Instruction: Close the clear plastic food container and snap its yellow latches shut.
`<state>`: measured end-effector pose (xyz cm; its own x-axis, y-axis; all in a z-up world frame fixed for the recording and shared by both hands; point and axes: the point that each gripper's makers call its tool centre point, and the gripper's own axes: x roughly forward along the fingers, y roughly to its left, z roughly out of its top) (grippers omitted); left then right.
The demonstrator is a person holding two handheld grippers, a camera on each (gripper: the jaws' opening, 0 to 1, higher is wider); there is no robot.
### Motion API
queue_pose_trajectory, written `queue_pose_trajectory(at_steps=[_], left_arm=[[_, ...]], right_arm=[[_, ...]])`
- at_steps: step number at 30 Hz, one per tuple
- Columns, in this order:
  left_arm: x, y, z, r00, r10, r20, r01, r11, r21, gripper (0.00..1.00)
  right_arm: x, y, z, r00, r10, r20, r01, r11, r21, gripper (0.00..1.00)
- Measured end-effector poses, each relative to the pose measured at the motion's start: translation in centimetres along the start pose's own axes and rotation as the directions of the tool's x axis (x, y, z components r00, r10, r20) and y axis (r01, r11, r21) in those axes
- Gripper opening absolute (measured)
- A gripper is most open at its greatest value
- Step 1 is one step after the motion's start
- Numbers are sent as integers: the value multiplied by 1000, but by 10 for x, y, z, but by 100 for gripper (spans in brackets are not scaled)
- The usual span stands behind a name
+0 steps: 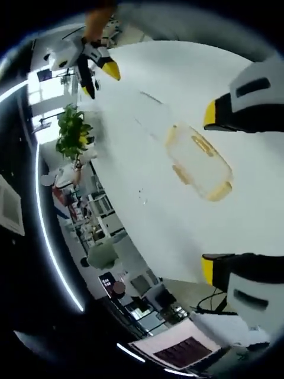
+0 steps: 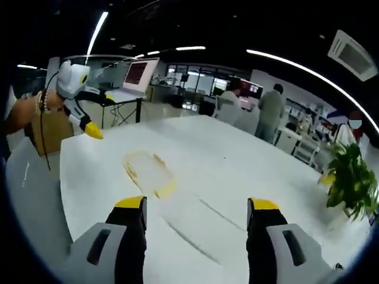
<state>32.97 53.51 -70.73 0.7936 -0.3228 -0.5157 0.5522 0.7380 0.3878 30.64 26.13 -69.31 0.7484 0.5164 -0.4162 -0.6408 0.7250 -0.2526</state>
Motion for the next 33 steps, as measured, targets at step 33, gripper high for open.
queue_pose_trajectory(at_steps=[33], left_arm=[[123, 4, -61, 880, -295, -372, 440, 802, 405, 80]], right_arm=[[155, 49, -34, 814, 405, -416, -540, 792, -284, 62]])
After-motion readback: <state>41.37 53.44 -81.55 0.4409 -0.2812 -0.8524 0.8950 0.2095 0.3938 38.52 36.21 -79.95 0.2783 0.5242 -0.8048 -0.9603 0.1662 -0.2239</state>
